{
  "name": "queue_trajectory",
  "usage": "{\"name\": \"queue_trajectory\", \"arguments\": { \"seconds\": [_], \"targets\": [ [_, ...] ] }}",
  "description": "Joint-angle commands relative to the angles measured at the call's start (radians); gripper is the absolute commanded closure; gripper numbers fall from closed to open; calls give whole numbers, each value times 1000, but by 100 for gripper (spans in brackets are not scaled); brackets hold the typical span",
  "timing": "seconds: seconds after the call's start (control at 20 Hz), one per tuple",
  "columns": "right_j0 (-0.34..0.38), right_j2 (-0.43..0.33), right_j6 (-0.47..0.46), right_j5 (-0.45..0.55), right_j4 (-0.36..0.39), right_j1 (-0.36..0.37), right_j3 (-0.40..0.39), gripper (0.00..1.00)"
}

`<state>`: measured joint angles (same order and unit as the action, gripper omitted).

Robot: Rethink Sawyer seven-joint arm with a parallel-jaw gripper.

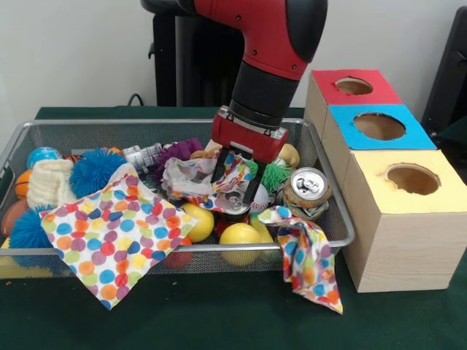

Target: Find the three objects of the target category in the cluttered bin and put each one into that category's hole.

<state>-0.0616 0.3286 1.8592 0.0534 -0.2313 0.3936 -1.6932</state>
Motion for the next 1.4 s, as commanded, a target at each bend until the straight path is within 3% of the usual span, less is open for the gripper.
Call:
{"name": "queue_trajectory", "arguments": {
  "seconds": [0.05,0.3,0.8,1.4],
  "targets": [
    [-5,-72,219,132,-61,-20,-73,0],
    [44,-132,188,82,-42,-27,-99,0],
    [69,-175,164,-30,7,-97,-80,0],
    [61,-167,151,-128,41,-148,-66,0]
  ]
}}
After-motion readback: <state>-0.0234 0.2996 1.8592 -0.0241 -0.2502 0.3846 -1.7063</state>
